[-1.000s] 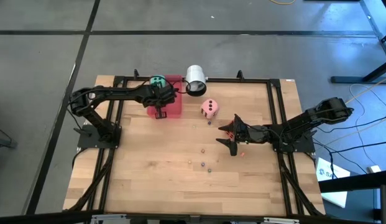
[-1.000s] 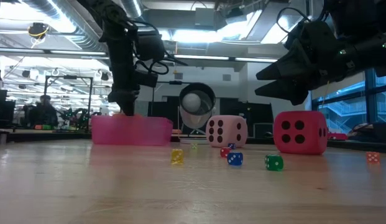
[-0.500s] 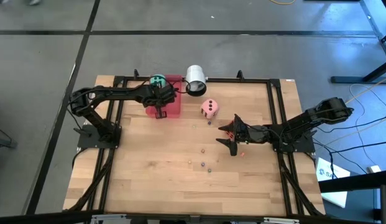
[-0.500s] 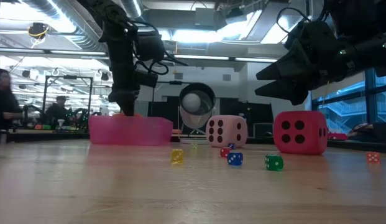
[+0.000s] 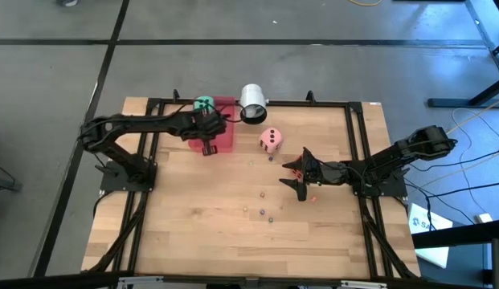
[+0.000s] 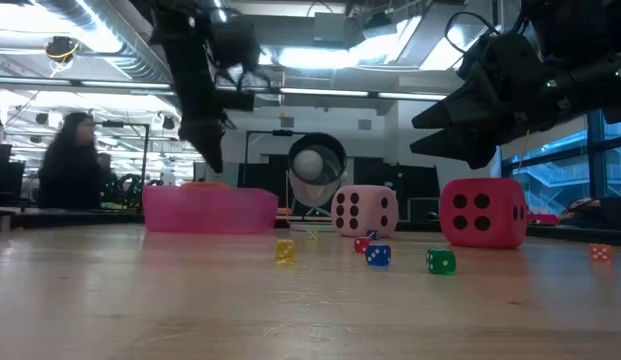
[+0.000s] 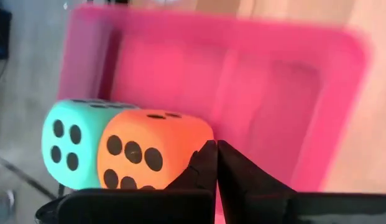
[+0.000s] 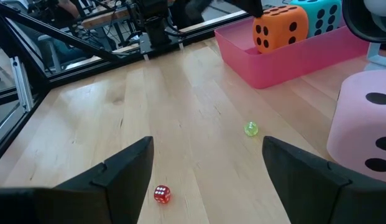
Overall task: Pick & Place Dice
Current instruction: Put the small yellow dice into the red bin
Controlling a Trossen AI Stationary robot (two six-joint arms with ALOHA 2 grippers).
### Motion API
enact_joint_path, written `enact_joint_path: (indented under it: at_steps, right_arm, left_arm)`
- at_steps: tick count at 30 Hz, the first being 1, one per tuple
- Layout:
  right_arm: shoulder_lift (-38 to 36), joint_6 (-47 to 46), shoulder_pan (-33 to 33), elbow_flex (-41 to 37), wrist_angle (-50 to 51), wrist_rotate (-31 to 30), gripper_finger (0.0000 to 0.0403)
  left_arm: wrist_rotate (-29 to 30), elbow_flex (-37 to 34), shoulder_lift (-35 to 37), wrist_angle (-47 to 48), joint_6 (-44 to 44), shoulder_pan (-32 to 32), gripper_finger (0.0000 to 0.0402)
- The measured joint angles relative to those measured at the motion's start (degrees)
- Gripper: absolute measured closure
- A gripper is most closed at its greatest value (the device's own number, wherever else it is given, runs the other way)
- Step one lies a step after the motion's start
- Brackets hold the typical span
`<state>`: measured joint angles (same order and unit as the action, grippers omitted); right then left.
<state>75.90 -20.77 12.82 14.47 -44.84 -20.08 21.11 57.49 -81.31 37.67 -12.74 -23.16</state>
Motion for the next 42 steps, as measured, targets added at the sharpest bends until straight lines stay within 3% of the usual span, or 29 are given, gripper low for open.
enact_joint_path:
  at_steps: [10,18,27,34,42]
  right_arm:
    - [0.0,0.0,0.0,0.0,0.0,0.0,0.0103]
    - [0.0,0.2,0.0,0.0,-1.3,0.0,0.0103]
    - [0.0,4.7,0.0,0.0,-10.1,3.6,0.0103]
    - [0.0,4.8,0.0,1.3,-10.4,4.5,0.0103]
    - [0.0,3.7,0.0,1.7,-10.4,4.5,0.0103]
  left_arm:
    - [-11.2,0.0,12.6,-2.5,10.0,7.4,0.0398]
    - [-19.0,0.0,17.8,-6.5,13.5,13.8,0.0398]
    - [-19.4,0.0,19.8,-15.4,13.6,23.7,0.0397]
    - [-19.5,0.0,19.8,-24.8,10.0,31.8,0.0391]
    - [-19.2,0.0,19.8,-37.9,4.7,39.3,0.0305]
